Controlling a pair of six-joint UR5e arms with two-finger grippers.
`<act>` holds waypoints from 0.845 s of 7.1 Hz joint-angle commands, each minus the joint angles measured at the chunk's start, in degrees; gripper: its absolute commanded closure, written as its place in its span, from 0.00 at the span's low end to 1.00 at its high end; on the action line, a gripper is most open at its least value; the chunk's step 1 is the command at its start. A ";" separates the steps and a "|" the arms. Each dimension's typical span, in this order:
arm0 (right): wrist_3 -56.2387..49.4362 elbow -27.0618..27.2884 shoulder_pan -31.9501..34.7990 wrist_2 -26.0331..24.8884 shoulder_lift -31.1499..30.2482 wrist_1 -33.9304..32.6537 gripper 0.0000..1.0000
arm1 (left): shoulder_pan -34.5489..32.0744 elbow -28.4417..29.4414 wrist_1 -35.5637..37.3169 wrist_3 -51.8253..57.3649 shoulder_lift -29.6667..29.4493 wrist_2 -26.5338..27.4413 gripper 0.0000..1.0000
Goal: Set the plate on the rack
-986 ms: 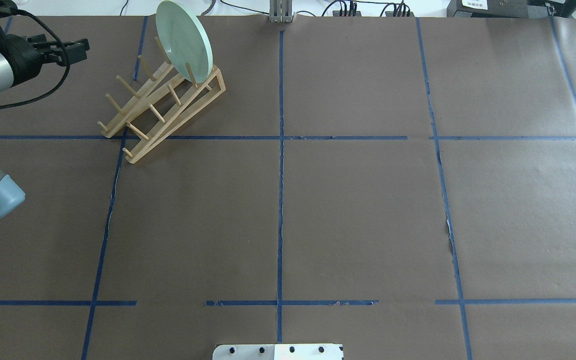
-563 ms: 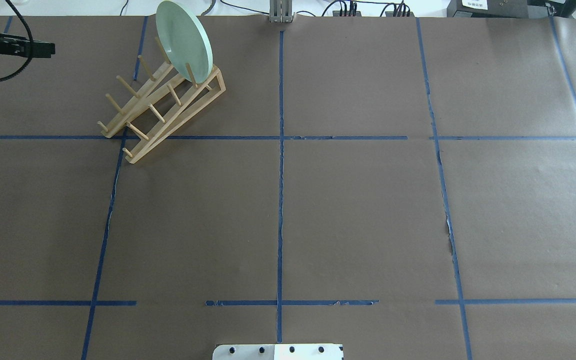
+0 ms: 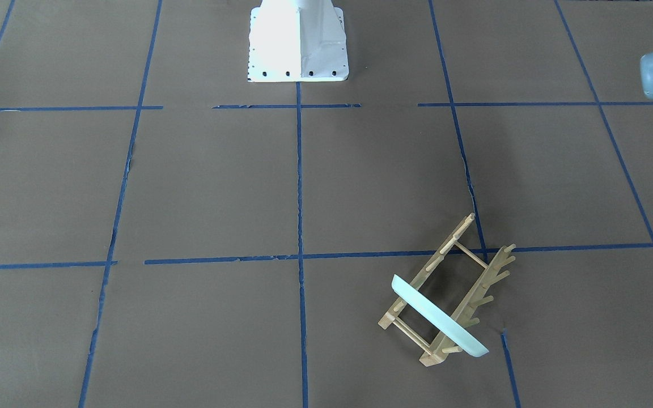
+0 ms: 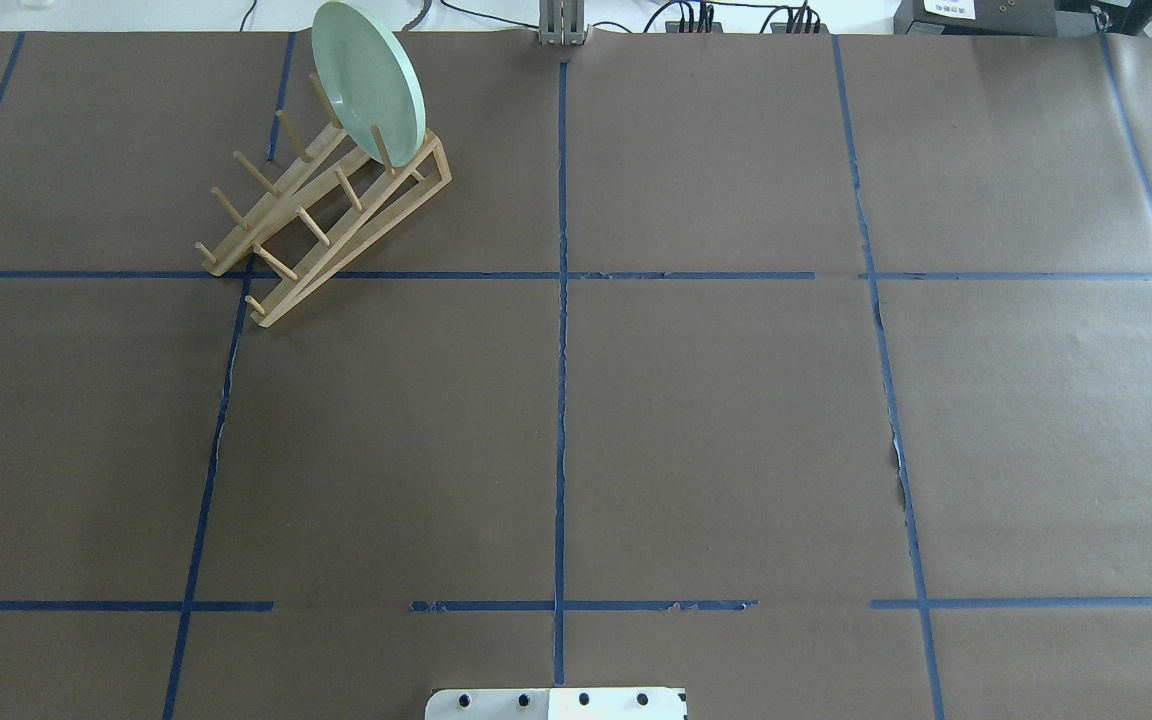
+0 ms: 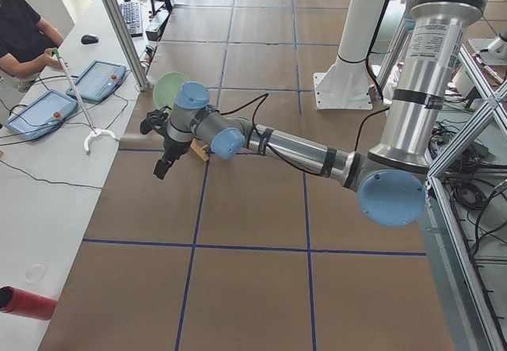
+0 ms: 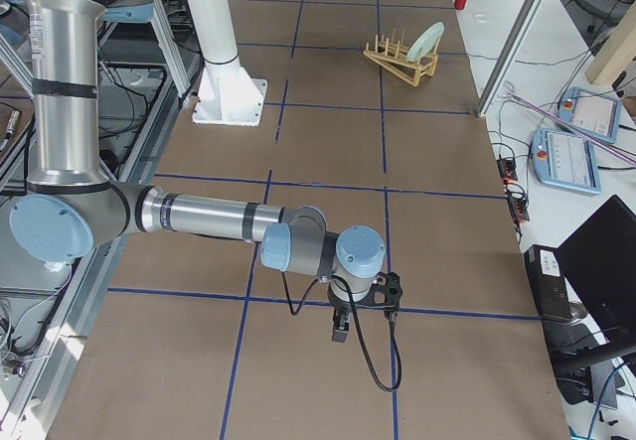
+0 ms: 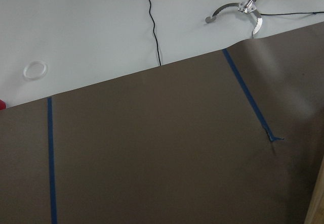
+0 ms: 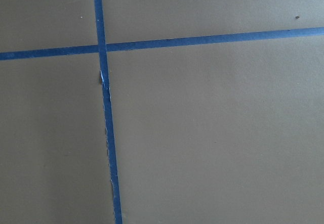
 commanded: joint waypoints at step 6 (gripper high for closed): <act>0.00 0.05 0.00 0.00 0.00 0.00 0.00 | -12.04 7.27 16.79 25.95 10.55 -14.91 0.00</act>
